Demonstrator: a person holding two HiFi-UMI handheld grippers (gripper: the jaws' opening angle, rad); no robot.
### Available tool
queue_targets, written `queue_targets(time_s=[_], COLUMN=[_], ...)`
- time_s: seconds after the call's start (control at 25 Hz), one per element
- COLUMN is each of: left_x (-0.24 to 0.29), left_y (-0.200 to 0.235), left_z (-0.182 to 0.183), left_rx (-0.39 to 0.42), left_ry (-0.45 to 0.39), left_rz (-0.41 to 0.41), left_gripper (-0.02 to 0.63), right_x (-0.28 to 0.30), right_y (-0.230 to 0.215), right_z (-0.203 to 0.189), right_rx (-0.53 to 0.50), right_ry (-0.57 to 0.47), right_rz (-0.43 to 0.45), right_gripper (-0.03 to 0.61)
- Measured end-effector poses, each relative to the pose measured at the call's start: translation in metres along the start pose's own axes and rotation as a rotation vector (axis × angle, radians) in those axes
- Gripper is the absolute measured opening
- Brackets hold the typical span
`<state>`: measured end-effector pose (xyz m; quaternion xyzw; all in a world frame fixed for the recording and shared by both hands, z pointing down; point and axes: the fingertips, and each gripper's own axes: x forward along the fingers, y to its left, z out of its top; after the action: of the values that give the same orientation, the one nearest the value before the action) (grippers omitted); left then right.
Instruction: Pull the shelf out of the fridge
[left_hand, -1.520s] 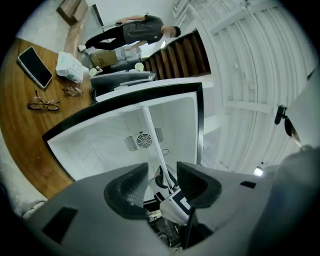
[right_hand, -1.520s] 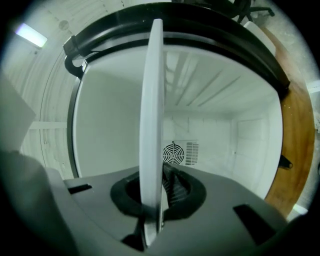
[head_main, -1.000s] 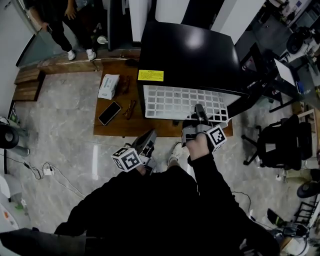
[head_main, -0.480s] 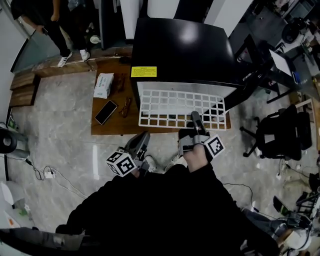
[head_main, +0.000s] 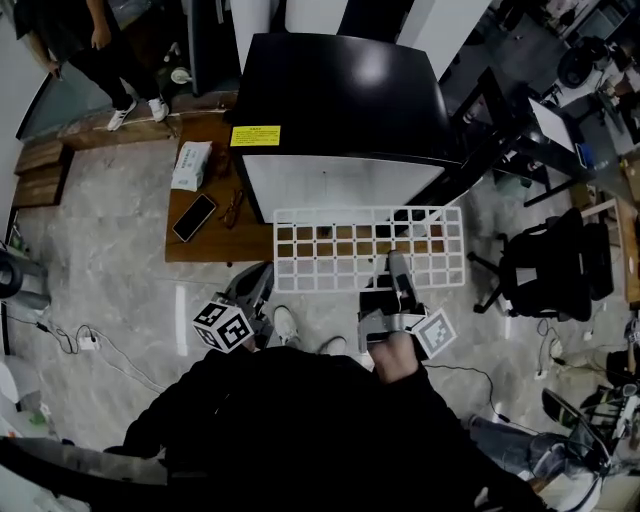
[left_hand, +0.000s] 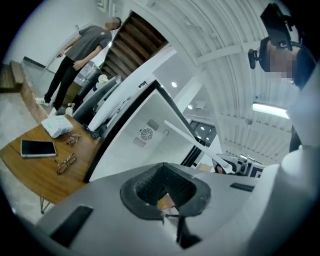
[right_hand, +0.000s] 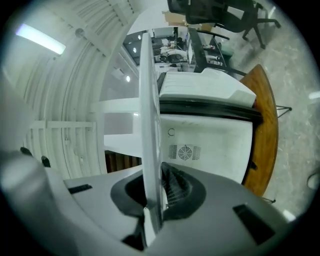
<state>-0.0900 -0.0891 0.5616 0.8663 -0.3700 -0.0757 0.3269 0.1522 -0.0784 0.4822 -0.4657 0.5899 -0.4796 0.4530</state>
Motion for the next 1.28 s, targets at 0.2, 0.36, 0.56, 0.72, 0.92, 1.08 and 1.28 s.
queue_targets(time_s=[0.2, 0.36, 0.56, 0.72, 0.92, 1.08, 1.28], left_x=[0.006, 0.013, 0.023, 0.027, 0.031, 0.038, 0.048], left_y=[-0.019, -0.048, -0.088, -0.106, -0.134, -0.144, -0.145], left_z=[0.024, 0.021, 0.014, 0.02, 0.034, 0.043, 0.053], left_rx=[0.186, 0.306, 0.369, 0.396, 0.48, 0.525, 0.527], left_ry=[-0.003, -0.005, -0.009, 0.017, 0.033, 0.025, 0.007], left_rz=[-0.02, -0.025, -0.032, -0.032, -0.053, -0.066, -0.072], left_gripper=[0.006, 0.006, 0.006, 0.006, 0.006, 0.006, 0.006], right_x=[-0.016, -0.033, -0.049, -0.049, -0.044, -0.038, -0.032], right_y=[0.035, 0.053, 0.074, 0.093, 0.122, 0.149, 0.19], right_z=[0.028, 0.056, 0.082, 0.078, 0.074, 0.075, 0.08], right_rx=[-0.216, -0.378, -0.589, -0.798, -1.134, -1.416, -1.695], right_ry=[-0.009, 0.003, 0.032, 0.104, 0.219, 0.278, 0.275], right_rz=[0.053, 0.066, 0.069, 0.048, 0.03, 0.015, -0.016], right_gripper=[0.029, 0.029, 0.029, 0.029, 0.029, 0.029, 0.029])
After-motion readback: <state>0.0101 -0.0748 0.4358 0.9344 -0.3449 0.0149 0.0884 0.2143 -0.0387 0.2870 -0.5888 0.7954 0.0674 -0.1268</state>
